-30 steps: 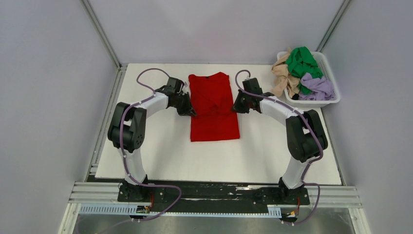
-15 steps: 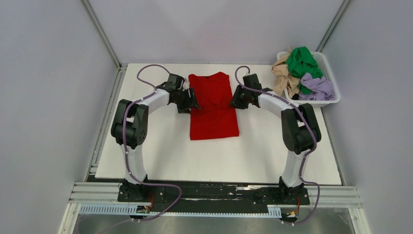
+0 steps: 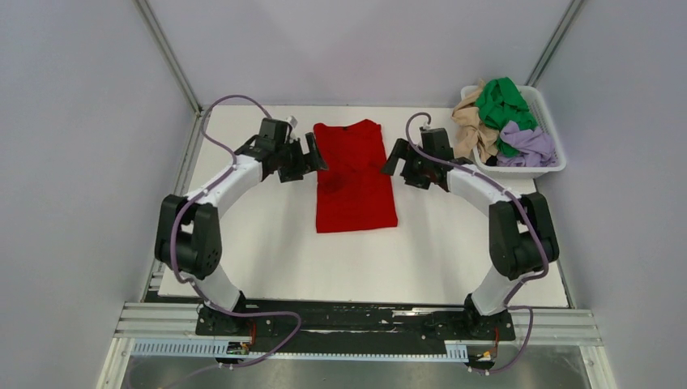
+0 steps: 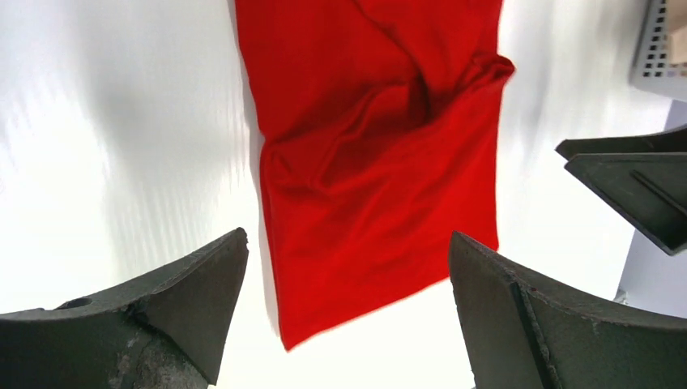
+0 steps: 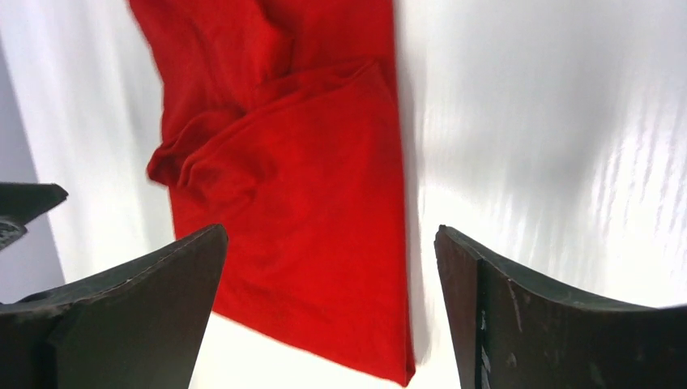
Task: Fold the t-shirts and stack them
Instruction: Fold the folded rectangular tshirt in 1/3 of the way
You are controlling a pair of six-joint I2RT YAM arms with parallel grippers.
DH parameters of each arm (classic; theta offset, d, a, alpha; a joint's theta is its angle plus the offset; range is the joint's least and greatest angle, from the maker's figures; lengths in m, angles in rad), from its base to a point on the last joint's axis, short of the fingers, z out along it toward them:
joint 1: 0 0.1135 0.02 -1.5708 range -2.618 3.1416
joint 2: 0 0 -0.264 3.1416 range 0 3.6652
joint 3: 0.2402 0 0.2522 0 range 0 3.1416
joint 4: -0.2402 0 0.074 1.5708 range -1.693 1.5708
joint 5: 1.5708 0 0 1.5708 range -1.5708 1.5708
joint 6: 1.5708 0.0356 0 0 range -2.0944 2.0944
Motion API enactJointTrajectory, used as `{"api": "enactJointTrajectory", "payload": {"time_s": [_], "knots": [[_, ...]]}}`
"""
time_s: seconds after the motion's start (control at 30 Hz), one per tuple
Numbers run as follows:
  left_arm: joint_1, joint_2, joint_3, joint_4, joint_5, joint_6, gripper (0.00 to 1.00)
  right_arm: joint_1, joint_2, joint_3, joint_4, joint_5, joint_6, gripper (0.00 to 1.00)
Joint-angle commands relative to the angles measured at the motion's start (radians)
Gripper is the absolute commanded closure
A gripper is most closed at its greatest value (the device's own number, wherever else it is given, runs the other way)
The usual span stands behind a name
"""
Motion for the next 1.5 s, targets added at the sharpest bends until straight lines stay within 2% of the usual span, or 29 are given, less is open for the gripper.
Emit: {"api": "enactJointTrajectory", "payload": {"time_s": [0.0, 0.1, 0.2, 0.37, 0.5, 0.73, 1.1, 1.23, 1.47], "knots": [[0.005, -0.185, -0.140, -0.018, -0.051, 0.024, 0.00, 0.050, -0.121, -0.100, 0.143, -0.129, -0.070, 0.00], [0.005, -0.320, -0.249, -0.010, -0.095, 0.017, 0.00, 0.139, -0.112, -0.102, 0.157, -0.173, -0.112, 0.00], [0.009, -0.442, -0.348, -0.037, -0.180, 0.002, 0.00, 0.225, -0.038, -0.048, 0.163, -0.176, -0.126, 0.00], [0.013, -0.621, -0.345, -0.255, -0.496, -0.021, 0.00, 0.300, 0.136, 0.094, 0.211, -0.189, -0.136, 0.00], [0.019, -0.665, -0.293, -0.339, -0.602, -0.024, 0.00, 0.307, 0.282, 0.217, 0.241, -0.182, -0.118, 0.00], [0.019, -0.729, -0.323, -0.241, -0.487, 0.044, 0.00, 0.307, 0.450, 0.422, 0.240, -0.109, -0.138, 0.00], [0.019, -0.743, -0.380, -0.179, -0.306, 0.019, 0.00, 0.285, 0.495, 0.568, 0.230, -0.074, -0.122, 0.00], [0.019, -0.723, -0.434, -0.113, -0.246, -0.011, 0.00, 0.263, 0.392, 0.468, 0.231, -0.066, -0.112, 0.00], [0.019, -0.570, -0.482, 0.013, -0.117, -0.015, 0.00, 0.186, 0.043, 0.068, 0.242, 0.035, -0.051, 0.00]]}}
